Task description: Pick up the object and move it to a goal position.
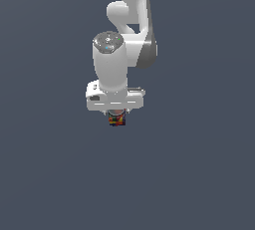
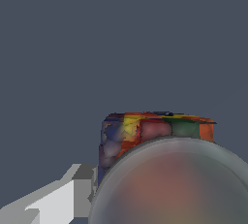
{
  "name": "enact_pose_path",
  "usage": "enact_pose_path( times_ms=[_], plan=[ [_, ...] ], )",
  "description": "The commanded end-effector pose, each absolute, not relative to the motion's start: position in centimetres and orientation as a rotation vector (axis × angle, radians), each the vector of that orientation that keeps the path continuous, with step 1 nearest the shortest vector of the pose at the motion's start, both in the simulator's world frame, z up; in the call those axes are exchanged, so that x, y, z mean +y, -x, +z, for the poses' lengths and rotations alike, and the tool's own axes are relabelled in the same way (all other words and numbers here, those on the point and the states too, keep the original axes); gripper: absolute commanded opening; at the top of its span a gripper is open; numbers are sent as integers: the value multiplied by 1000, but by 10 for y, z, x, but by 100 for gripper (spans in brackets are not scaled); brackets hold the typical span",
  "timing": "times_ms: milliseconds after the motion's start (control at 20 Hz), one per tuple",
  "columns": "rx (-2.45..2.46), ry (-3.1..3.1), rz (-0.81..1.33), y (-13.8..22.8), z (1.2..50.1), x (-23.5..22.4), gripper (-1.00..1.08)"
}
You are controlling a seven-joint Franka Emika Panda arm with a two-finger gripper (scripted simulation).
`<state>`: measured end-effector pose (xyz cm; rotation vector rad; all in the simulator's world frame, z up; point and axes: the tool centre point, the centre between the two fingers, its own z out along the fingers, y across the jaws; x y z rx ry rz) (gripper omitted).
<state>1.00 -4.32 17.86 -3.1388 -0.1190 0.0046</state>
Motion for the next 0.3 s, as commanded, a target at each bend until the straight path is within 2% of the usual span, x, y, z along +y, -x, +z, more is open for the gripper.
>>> enact_pose_path(
  times_ms=[0, 250],
  plan=[
    [-121, 3139, 0, -10, 182, -45, -100],
    [-121, 3139, 0, -12, 180, -42, -100]
  ],
)
